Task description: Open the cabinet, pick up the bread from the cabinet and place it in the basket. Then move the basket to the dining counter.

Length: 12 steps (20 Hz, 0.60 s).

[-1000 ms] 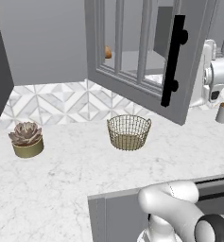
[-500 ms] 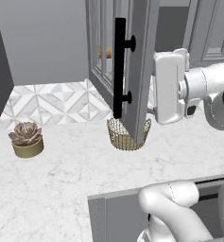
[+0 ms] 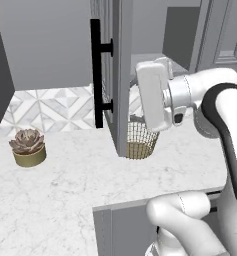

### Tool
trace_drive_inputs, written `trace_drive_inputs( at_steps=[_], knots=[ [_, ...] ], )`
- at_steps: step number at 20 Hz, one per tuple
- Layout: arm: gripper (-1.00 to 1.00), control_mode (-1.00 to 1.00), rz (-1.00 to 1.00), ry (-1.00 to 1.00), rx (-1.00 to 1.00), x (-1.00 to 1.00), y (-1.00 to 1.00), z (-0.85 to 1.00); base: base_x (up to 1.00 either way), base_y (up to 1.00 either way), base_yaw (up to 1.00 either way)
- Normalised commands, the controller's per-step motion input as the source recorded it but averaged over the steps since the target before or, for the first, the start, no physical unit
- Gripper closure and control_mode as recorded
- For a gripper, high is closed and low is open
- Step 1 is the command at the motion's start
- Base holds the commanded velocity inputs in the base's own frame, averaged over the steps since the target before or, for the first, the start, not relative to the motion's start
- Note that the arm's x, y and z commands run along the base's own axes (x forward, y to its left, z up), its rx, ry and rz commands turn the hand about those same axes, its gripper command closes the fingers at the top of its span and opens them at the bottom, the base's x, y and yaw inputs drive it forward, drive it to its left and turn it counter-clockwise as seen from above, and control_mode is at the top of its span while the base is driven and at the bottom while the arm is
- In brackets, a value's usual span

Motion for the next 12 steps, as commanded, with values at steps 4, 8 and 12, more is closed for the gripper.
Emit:
trace_drive_inputs(
  at_steps=[4, 8, 12],
  knots=[
    [-1.0, -1.0, 0.0, -0.08, -0.27, 0.03, -1.0, 0.0, 0.0, 0.0, 0.0],
    [-1.0, -1.0, -0.04, -0.42, -0.31, 0.05, -0.76, 0.0, 0.0, 0.0, 0.0],
    [-1.0, -1.0, -0.17, -0.72, -0.36, 0.3, -0.09, 0.0, 0.0, 0.0, 0.0]
  ],
)
